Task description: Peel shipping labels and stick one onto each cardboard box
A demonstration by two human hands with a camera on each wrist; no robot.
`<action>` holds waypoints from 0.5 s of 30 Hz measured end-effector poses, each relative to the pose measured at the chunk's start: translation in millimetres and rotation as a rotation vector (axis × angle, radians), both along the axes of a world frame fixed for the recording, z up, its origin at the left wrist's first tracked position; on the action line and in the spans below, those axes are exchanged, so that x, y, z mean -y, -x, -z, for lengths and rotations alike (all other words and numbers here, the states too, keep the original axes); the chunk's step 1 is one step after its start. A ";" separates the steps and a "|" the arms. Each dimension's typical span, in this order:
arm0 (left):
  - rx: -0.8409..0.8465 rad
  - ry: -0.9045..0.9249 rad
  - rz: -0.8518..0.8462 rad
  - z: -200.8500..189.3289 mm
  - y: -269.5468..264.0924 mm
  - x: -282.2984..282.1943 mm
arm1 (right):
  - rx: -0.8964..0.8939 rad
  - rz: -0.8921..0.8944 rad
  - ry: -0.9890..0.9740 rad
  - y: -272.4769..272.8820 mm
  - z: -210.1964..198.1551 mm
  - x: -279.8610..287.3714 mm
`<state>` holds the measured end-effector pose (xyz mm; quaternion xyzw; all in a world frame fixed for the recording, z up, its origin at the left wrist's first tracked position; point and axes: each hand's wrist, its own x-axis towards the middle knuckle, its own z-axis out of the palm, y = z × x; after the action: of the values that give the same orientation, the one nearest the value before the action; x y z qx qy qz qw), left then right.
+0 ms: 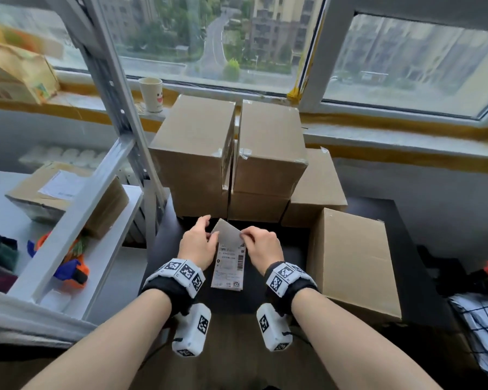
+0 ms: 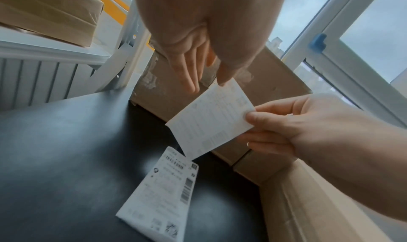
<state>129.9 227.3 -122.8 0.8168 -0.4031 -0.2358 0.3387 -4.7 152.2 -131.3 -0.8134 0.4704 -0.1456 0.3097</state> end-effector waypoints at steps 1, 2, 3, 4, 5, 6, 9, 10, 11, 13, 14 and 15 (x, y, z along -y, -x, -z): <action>-0.019 -0.004 0.000 -2.8 1.0 1.9 | 0.018 0.015 0.004 -0.9 -4.8 1.2; -0.047 0.002 0.002 -6.2 2.5 3.9 | 0.035 0.026 0.010 -2.1 -8.8 1.9; -0.090 0.023 0.007 -8.1 3.6 6.6 | 0.049 0.033 0.015 -3.5 -12.6 2.6; -0.150 0.050 0.014 -9.7 4.8 9.5 | 0.066 0.033 0.017 -4.9 -16.0 2.9; -0.216 0.082 0.018 -10.5 5.6 11.6 | 0.084 0.031 0.014 -6.6 -18.3 2.6; -0.292 0.111 0.022 -13.1 6.7 12.5 | 0.105 0.026 0.014 -8.2 -20.2 2.4; -0.474 0.154 0.029 -20.5 8.3 15.3 | 0.154 0.023 0.011 -12.8 -25.0 0.8; -0.522 0.163 0.024 -24.4 9.5 16.2 | 0.169 0.027 0.009 -14.0 -26.9 0.1; -0.573 0.173 0.011 -28.0 10.0 17.2 | 0.183 0.031 0.006 -15.1 -28.8 -0.1; -0.642 0.192 -0.023 -33.1 10.4 20.3 | 0.211 0.037 -0.006 -16.8 -31.5 -0.1; -0.662 0.201 -0.027 -35.2 10.5 21.8 | 0.233 0.043 -0.018 -17.5 -32.6 -0.5; -0.680 0.216 -0.026 -36.2 10.5 22.9 | 0.259 0.049 -0.033 -18.2 -33.1 -0.8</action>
<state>119.3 204.5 -86.5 0.6563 -0.2794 -0.4456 0.5409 13.4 152.9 -98.2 -0.7709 0.4484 -0.2492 0.3774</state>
